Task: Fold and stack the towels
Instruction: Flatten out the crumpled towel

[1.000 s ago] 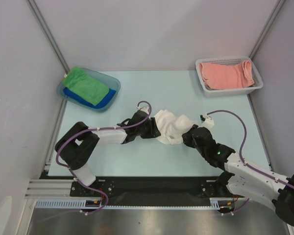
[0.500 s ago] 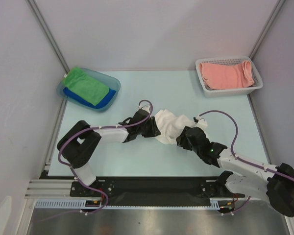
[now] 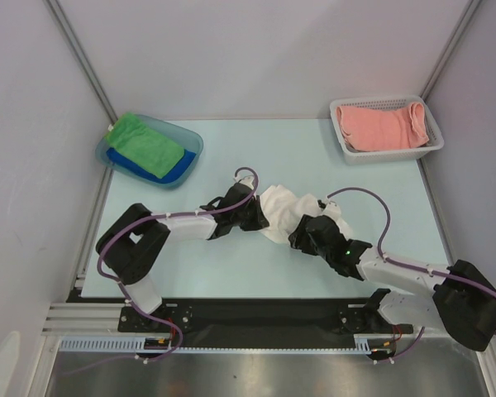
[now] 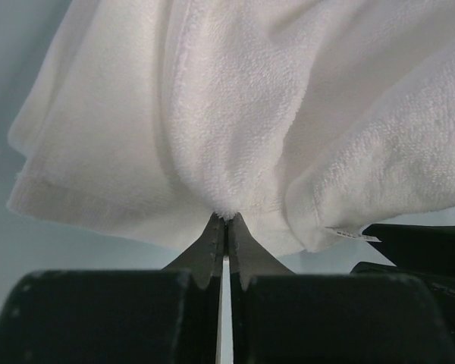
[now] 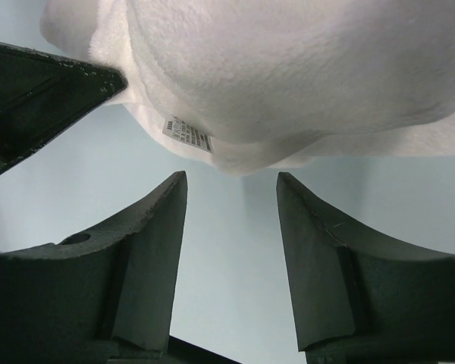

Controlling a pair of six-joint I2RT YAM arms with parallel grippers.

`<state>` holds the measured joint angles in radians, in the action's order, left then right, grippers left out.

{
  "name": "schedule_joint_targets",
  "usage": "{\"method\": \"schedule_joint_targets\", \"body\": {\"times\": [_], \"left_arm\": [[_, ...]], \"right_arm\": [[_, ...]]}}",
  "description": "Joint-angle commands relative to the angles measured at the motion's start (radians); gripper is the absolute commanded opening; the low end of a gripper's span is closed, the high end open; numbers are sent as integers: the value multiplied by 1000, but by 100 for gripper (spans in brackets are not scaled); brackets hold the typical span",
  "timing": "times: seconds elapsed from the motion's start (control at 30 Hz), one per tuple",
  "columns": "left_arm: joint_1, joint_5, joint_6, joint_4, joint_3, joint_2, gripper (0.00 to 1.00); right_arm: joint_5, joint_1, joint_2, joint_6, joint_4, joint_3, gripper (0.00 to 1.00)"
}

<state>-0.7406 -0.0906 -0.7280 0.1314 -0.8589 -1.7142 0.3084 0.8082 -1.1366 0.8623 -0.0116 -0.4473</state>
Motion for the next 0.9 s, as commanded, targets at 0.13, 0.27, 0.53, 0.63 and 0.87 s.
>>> {"method": "schedule_joint_targets", "body": {"times": [0.13, 0.27, 0.53, 0.63, 0.87], "left_arm": [[9, -3, 18, 7, -15, 56, 0], [9, -6, 19, 11, -9, 61, 0], [9, 0, 27, 1, -3, 90, 0], [9, 3, 30, -1, 0, 100, 0], [9, 2, 27, 5, 8, 108, 0]], "right_arm": [[20, 22, -87, 38, 111, -16, 52], [40, 23, -136, 52, 137, -15, 49], [112, 23, -106, 70, 145, -2, 43], [126, 25, -86, 73, 134, -2, 42], [139, 22, -127, 78, 151, -13, 39]]}}
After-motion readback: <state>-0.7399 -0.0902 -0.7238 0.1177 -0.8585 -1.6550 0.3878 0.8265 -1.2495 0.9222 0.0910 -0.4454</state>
